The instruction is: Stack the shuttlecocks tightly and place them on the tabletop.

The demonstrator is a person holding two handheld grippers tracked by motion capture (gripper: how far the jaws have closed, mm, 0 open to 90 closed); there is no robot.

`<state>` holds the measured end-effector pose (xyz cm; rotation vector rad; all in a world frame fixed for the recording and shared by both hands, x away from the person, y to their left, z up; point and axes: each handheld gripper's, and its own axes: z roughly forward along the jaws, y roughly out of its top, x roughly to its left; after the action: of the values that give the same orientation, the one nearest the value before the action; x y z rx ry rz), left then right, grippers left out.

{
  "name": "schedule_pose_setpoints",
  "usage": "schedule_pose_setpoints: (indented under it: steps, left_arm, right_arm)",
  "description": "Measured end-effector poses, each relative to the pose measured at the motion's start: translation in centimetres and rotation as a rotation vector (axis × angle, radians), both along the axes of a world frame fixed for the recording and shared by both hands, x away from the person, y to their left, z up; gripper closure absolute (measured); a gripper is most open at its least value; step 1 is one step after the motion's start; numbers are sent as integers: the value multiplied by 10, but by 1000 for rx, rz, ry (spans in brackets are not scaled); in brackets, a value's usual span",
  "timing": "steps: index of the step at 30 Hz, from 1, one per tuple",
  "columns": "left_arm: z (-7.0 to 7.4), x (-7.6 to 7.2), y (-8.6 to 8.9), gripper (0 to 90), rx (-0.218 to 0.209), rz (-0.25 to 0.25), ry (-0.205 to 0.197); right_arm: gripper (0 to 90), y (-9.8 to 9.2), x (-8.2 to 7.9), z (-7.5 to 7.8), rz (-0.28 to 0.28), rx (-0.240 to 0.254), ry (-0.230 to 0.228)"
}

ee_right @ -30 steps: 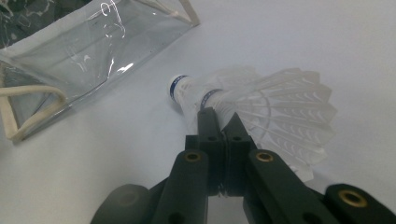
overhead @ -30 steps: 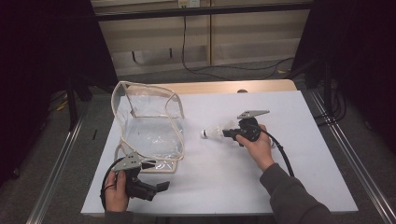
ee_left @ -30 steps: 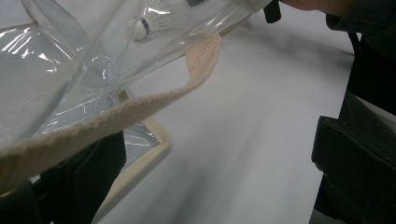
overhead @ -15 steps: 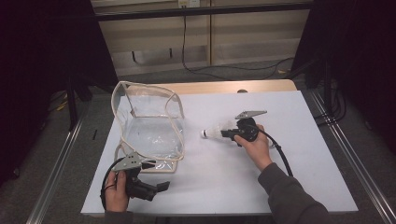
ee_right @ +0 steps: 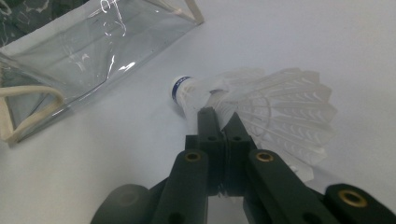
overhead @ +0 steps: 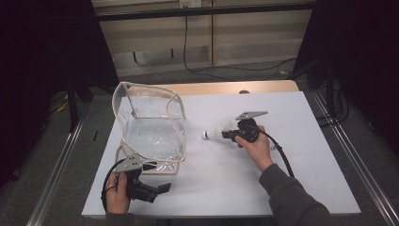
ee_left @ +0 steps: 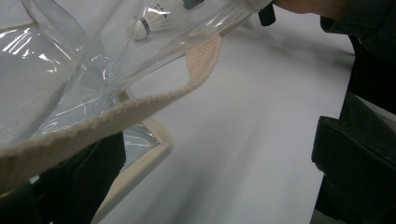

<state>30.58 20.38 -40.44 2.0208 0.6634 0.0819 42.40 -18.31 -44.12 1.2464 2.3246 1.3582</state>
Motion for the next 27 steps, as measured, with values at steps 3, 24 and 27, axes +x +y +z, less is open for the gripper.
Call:
schedule_pose_setpoints:
  steps: [3,24,27]
  left_arm:
    - [0,0,0,30,-2,2,2]
    - [0,0,0,31,-3,-2,2]
    - [0,0,0,30,-4,-1,1]
  right_arm:
    - [886,0,0,0,1,7,2]
    - [886,2,2,0,11,22,10]
    - [886,2,2,0,13,21,9]
